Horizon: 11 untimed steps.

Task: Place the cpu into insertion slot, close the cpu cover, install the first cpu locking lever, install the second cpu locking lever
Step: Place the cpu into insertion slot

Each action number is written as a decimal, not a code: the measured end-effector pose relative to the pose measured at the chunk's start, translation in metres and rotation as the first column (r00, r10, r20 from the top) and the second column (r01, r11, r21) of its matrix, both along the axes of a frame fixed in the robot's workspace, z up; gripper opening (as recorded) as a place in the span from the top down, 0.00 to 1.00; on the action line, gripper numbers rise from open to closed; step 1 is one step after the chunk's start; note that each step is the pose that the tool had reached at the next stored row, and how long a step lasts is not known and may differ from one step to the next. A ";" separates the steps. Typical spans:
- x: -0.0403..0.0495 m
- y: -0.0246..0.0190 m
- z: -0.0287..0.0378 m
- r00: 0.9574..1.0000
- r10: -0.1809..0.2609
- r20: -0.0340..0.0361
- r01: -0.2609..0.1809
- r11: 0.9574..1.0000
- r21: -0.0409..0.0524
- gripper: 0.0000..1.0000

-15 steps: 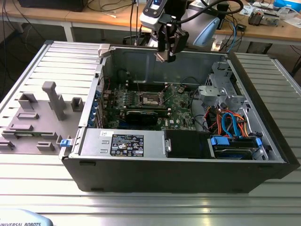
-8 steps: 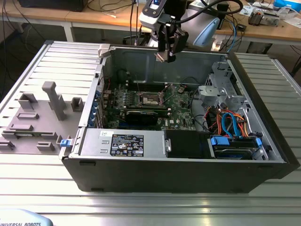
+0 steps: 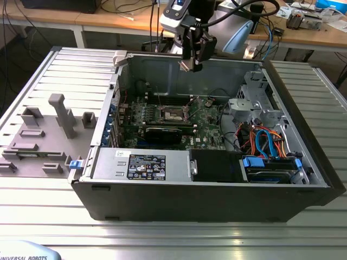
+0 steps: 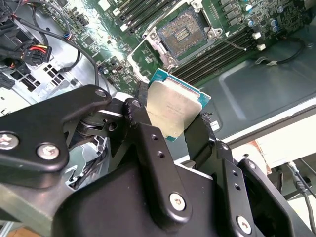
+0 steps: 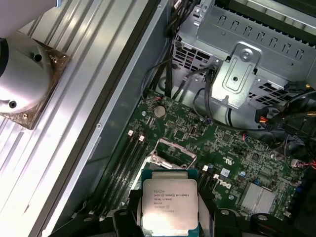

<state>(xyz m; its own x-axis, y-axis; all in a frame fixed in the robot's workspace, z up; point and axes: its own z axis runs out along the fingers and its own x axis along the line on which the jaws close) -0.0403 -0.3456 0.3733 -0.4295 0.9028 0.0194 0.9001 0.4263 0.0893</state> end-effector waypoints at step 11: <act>0.0000 0.0000 0.0000 1.000 -0.025 0.000 0.025 1.000 0.000 0.46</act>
<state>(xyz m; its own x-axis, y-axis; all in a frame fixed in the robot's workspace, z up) -0.0404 -0.3456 0.3733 -0.4072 0.9131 0.0193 0.9103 0.4041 0.0893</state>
